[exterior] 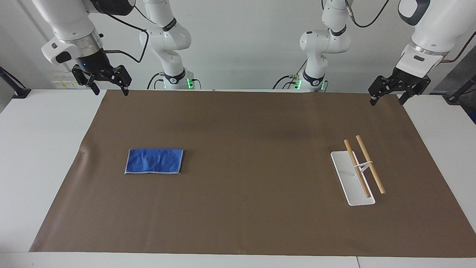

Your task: Right arm passes towel to left arm to hang

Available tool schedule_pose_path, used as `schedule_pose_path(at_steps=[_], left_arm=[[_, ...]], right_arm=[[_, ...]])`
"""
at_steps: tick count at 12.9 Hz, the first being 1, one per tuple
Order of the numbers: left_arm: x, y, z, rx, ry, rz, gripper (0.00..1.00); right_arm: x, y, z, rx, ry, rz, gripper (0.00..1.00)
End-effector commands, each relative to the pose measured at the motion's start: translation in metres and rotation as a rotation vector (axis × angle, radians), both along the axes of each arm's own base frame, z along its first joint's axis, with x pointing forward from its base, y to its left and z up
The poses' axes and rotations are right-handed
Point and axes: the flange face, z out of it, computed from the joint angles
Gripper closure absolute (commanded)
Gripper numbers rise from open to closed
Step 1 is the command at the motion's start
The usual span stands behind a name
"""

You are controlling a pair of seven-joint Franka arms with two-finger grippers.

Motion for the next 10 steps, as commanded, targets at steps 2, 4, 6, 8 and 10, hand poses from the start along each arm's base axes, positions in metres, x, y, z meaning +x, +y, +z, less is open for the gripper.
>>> schedule_pose_path(at_steps=[2, 4, 6, 8, 10], left_arm=[[-0.0074, 0.0024, 0.0016, -0.014, -0.007, -0.003, 0.00], [-0.0074, 0.0024, 0.0016, -0.014, -0.007, -0.001, 0.00], [-0.0070, 0.0024, 0.0008, -0.013, -0.006, -0.001, 0.00], [-0.0074, 0.0024, 0.0016, -0.014, -0.007, -0.001, 0.00], [-0.0074, 0.0024, 0.0016, -0.014, -0.007, -0.003, 0.00]], right_arm=[[-0.0039, -0.0007, -0.0005, 0.009, 0.000, -0.005, 0.00], [-0.0046, -0.0007, -0.0006, 0.010, 0.002, -0.008, 0.00], [-0.0059, -0.0016, -0.0037, 0.010, -0.004, -0.009, 0.00], [-0.0073, -0.0008, -0.0062, 0.011, 0.000, -0.020, 0.00], [-0.0066, -0.0002, -0.0054, 0.009, -0.003, -0.051, 0.00]])
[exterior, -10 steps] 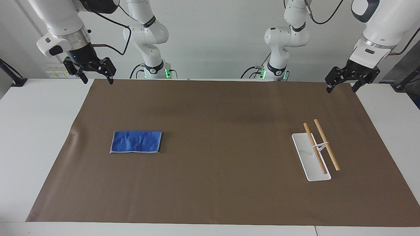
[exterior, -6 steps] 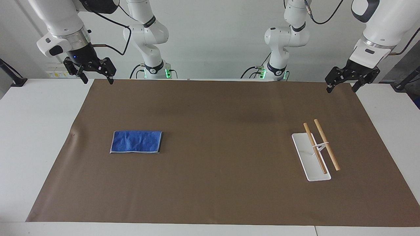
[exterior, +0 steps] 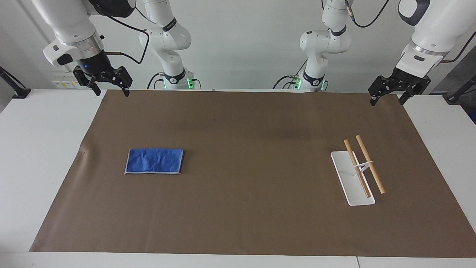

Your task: Right arm passes towel to left arm to hang

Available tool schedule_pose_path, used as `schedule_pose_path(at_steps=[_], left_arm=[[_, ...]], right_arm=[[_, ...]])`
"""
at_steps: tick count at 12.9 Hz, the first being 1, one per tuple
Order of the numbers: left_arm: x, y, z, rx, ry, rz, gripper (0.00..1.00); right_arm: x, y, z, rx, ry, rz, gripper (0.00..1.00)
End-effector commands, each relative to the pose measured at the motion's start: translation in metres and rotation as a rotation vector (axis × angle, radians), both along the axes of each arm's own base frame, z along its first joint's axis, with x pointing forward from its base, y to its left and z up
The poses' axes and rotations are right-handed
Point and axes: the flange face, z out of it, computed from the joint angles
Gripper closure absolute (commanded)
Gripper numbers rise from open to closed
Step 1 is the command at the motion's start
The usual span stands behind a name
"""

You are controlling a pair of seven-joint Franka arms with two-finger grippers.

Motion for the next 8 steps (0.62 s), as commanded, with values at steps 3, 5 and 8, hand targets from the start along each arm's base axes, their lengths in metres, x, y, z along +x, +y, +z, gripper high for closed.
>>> schedule_pose_path(at_steps=[3, 5, 8], left_arm=[[-0.007, 0.002, 0.001, -0.013, -0.006, -0.001, 0.00], [-0.007, 0.002, 0.001, -0.013, -0.006, -0.003, 0.00], [-0.007, 0.002, 0.002, -0.014, -0.007, -0.001, 0.00]], right_arm=[[0.004, 0.004, -0.002, 0.003, -0.062, -0.026, 0.00], [0.014, 0.008, -0.016, 0.000, -0.094, -0.017, 0.00], [0.029, 0.008, -0.038, -0.003, -0.089, -0.012, 0.00]])
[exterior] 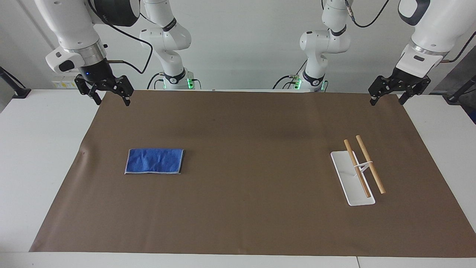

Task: Right arm passes towel to left arm to hang
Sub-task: 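Reach the right gripper down to the blue towel's near edge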

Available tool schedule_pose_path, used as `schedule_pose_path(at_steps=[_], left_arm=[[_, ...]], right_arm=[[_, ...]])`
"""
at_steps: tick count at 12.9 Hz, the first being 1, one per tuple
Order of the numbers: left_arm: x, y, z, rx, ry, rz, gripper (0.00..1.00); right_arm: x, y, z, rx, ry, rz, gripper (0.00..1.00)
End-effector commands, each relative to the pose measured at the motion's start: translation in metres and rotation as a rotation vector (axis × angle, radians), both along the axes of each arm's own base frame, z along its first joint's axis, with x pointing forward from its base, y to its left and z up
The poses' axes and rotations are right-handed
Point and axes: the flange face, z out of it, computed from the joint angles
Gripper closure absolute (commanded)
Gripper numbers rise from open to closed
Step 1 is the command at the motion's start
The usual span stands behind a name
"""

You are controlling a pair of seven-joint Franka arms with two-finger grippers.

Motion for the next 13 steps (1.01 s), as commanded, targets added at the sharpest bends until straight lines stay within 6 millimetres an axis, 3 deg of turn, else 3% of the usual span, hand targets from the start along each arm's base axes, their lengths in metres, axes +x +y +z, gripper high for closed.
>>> schedule_pose_path(at_steps=[1, 4, 9, 11, 13], left_arm=[[-0.007, 0.002, 0.000, -0.013, -0.004, -0.001, 0.00], [-0.007, 0.002, 0.002, -0.014, -0.007, -0.003, 0.00], [-0.008, 0.002, 0.002, -0.014, -0.006, -0.001, 0.00], [-0.007, 0.002, 0.002, -0.014, -0.007, -0.001, 0.00], [-0.007, 0.002, 0.002, -0.014, -0.007, -0.003, 0.00]], right_arm=[[0.012, 0.003, -0.032, 0.004, -0.012, -0.011, 0.00], [0.020, 0.016, -0.105, 0.004, -0.043, 0.012, 0.00], [0.027, 0.017, -0.196, -0.006, -0.038, 0.052, 0.00], [0.023, 0.011, -0.237, -0.011, -0.037, 0.076, 0.00], [0.016, 0.000, -0.262, -0.016, -0.030, 0.111, 0.00]])
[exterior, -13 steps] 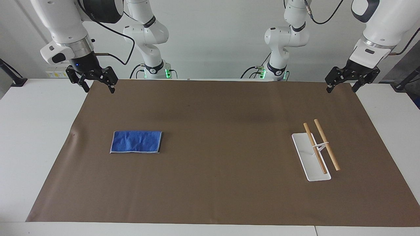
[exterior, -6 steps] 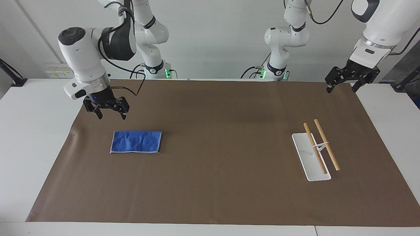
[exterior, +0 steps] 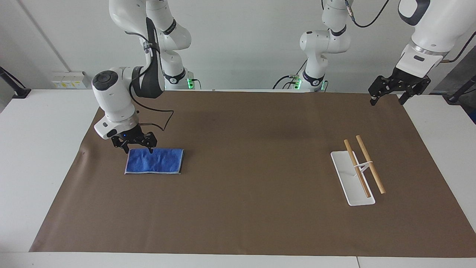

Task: Right arm passes towel to left arm to hang
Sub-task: 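Reach the right gripper down to the blue towel's near edge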

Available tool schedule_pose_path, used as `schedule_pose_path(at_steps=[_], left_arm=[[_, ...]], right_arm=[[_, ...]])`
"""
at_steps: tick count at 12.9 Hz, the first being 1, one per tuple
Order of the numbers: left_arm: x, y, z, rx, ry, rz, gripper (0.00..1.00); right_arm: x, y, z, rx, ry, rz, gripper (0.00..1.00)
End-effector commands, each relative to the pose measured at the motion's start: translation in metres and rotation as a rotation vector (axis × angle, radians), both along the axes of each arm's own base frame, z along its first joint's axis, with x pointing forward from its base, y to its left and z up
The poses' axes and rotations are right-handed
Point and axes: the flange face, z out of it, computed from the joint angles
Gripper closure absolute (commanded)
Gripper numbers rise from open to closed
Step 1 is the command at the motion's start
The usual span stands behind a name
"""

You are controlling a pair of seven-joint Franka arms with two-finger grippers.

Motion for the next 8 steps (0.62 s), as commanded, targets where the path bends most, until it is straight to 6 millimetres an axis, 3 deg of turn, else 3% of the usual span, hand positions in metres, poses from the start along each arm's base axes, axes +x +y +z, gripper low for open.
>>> schedule_pose_path(at_steps=[1, 8], left_arm=[[-0.007, 0.002, 0.001, -0.013, -0.004, -0.001, 0.00], [-0.007, 0.002, 0.001, -0.013, -0.004, -0.001, 0.00]], right_arm=[[-0.014, -0.019, -0.025, 0.002, 0.009, 0.034, 0.00], [-0.020, -0.022, -0.078, 0.082, 0.018, 0.045, 0.00]])
